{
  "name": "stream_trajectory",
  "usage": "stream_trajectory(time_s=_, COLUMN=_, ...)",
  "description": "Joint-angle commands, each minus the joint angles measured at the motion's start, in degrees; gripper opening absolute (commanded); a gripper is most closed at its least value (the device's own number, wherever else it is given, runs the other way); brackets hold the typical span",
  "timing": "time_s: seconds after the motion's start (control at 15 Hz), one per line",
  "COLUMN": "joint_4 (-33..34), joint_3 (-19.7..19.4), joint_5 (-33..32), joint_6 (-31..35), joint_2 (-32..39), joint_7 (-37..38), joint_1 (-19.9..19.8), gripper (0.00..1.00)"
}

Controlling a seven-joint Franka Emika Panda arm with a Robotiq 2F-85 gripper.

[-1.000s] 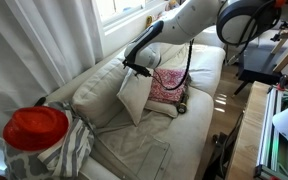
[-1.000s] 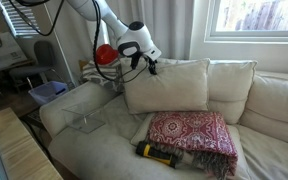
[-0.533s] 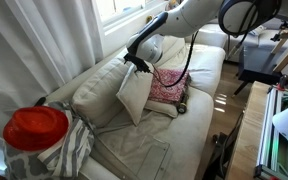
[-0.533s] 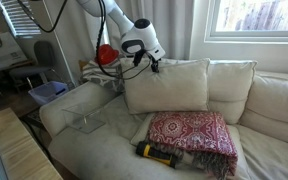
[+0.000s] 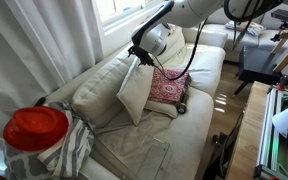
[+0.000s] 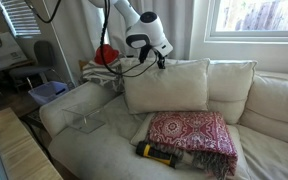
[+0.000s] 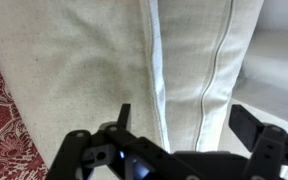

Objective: Put the pillow upright and move it to the left

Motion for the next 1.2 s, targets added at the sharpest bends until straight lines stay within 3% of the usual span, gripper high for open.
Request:
stream_trajectory(time_s=0.0, joint_4=-0.28, joint_3=0.94, joint_5=-1.71, joint_6=0.38, joint_2=-0.10, joint_7=1.02, joint_1=-0.61, gripper=1.00)
stream_trajectory(time_s=0.27, joint_4=2.34, joint_3=-0.89, joint_5=-2.57, joint_6=-0.64, joint_2=1.60, joint_7=4.72, joint_1=-0.67, gripper=1.00)
stream_trajectory(time_s=0.33, joint_4=3.40, joint_3=-1.24, joint_5=-2.85, joint_6=-4.52, joint_2=1.69, joint_7=6.93, joint_1=-1.99, gripper=1.00)
stream_trajectory(time_s=0.4, joint_4=4.23, joint_3=-4.73, joint_5=-2.55, joint_6=-6.12, joint_2=2.23, joint_7=9.52, joint_1=-0.75, gripper=1.00)
stream_trajectory(time_s=0.53, joint_4=7.19, joint_3=-8.18, joint_5=-3.67, joint_6=-10.28, joint_2=3.64, joint_7=13.87, joint_1=-1.31, gripper=1.00)
stream_trajectory(time_s=0.73, joint_4=12.43, joint_3=-9.20, joint_5=-8.18, joint_6=-20.18, joint_2=5.11, joint_7=20.63, joint_1=-6.10, gripper=1.00)
stream_trajectory(time_s=1.0, joint_4=23.55, joint_3=-8.97, joint_5=-12.37, joint_6=-28.57, joint_2=10.06, joint_7=28.17, joint_1=-11.68, gripper=1.00)
stream_trajectory(time_s=1.13, joint_4=29.04, joint_3=-10.70, joint_5=-11.41, joint_6=-32.20, joint_2=13.28, joint_7=31.52, joint_1=-12.64, gripper=1.00)
